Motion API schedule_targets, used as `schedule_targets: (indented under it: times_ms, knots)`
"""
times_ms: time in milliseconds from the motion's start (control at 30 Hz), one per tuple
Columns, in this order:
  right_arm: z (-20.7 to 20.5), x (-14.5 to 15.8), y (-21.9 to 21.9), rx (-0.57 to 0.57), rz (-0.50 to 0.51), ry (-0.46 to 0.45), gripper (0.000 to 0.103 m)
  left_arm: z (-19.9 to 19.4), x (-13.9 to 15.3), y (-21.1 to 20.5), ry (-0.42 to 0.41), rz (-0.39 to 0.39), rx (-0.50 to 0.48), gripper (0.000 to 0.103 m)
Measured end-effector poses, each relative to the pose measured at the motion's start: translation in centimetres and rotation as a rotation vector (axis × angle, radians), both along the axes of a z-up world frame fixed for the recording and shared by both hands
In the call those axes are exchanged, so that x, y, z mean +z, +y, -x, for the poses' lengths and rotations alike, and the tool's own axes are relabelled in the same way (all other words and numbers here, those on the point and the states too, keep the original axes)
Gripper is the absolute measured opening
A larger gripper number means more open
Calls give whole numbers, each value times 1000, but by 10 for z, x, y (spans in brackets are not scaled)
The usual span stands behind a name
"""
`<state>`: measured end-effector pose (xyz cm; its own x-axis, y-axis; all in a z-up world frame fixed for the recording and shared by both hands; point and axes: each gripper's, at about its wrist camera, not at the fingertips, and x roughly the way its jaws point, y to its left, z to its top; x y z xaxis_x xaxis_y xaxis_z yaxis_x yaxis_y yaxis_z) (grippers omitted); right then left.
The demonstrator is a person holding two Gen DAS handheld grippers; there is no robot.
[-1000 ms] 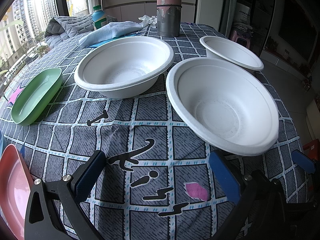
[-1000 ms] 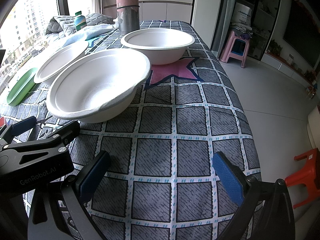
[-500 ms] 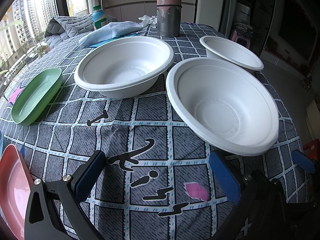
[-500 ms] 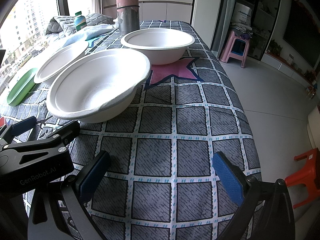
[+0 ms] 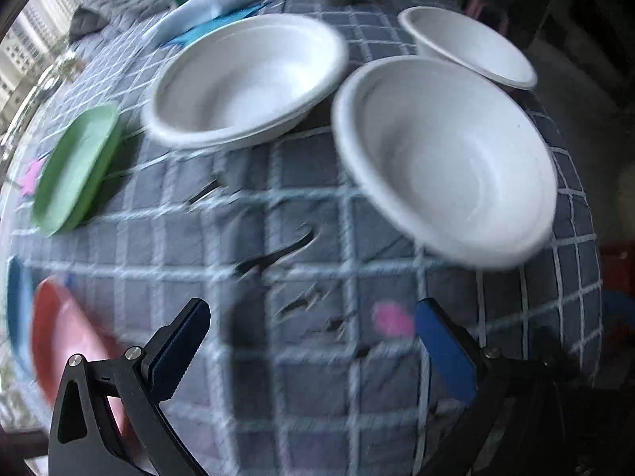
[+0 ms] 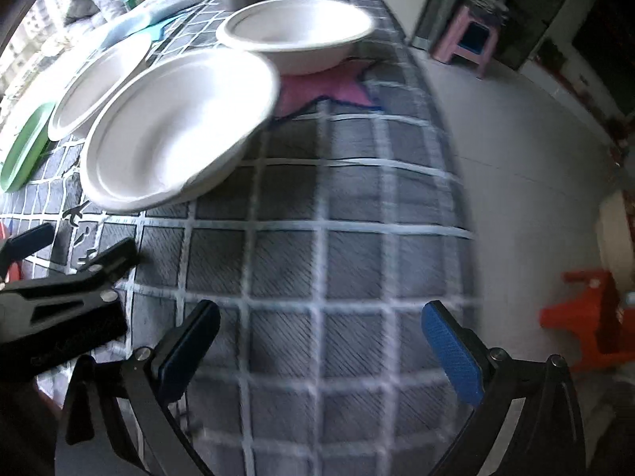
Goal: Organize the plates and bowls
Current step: 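Swing both grippers toward the pink plate beside the blue plate, then close the left gripper on the pink plate rim while the right gripper grips its other rim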
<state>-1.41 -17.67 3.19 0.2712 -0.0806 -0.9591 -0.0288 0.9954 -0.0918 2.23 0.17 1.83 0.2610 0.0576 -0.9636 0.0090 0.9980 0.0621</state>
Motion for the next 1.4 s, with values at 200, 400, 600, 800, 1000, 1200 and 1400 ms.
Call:
schedule_targets:
  times_ms: [200,400,600,800,1000,1200,1400]
  knots:
    - [23,71,0,-63,-76,-25,102,31,76,35,-22,-31,-17,103]
    - [24,105,80,94,-185,7,102,61,97,120,41,-62,92,103]
    - [23,96,178,387,-149,48,102,97,57,221,159,47,440,103]
    - [-5,63,248,584,-147,52,94,98,34,242,141,47,529,101]
    - [-21,16,304,766,-86,172,77,99,4,256,179,123,632,94]
    - [-24,-3,326,827,-92,213,77,116,-19,280,203,167,702,88]
    - [-25,-30,348,867,-102,304,40,118,-34,285,207,214,716,62]
